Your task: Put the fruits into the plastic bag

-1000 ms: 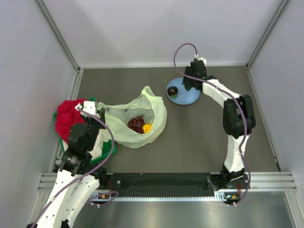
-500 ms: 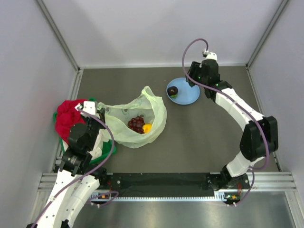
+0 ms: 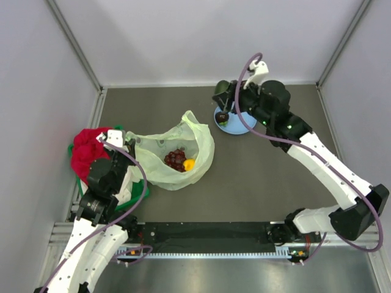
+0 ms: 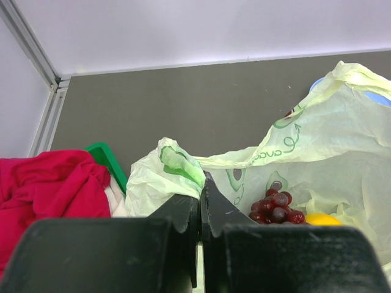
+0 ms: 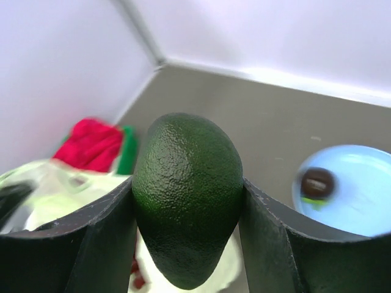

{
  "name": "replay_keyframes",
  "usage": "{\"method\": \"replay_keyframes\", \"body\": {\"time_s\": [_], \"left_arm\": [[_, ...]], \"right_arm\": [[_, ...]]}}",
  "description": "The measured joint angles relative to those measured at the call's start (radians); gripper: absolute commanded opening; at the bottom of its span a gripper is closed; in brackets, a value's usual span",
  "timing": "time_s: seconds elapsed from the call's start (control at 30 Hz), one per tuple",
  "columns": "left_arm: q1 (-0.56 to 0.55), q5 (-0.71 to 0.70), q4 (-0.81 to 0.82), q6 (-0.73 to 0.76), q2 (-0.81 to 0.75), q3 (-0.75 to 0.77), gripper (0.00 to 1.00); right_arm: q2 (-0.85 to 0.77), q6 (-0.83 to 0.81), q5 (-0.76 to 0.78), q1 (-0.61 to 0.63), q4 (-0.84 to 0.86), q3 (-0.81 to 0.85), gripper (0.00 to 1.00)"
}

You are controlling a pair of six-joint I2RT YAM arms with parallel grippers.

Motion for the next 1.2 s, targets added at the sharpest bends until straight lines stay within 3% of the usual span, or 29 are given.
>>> {"method": "replay_keyframes", "body": {"time_s": [0.23, 0.57, 0.87, 1.2], "left_arm": [[0.0, -0.001, 0.0, 0.0, 0.0, 0.0, 0.0], [0.0, 0.0, 0.0, 0.0, 0.0, 0.0, 0.0], [0.0, -0.001, 0.0, 0.0, 0.0, 0.0, 0.0], [0.0, -0.001, 0.0, 0.0, 0.0, 0.0, 0.0]], "right_arm": [[0.104, -0.072, -0.067, 0.219, -0.044, 0.121, 0.3], [0.299, -0.099, -0.097, 0.388, -0.089, 0.167, 0.3], [0.426, -0.103, -0.095, 0.421, -0.142, 0.227, 0.3], [0.577, -0.124, 0.026, 0.421, -0.243, 0.296, 0.3]]}}
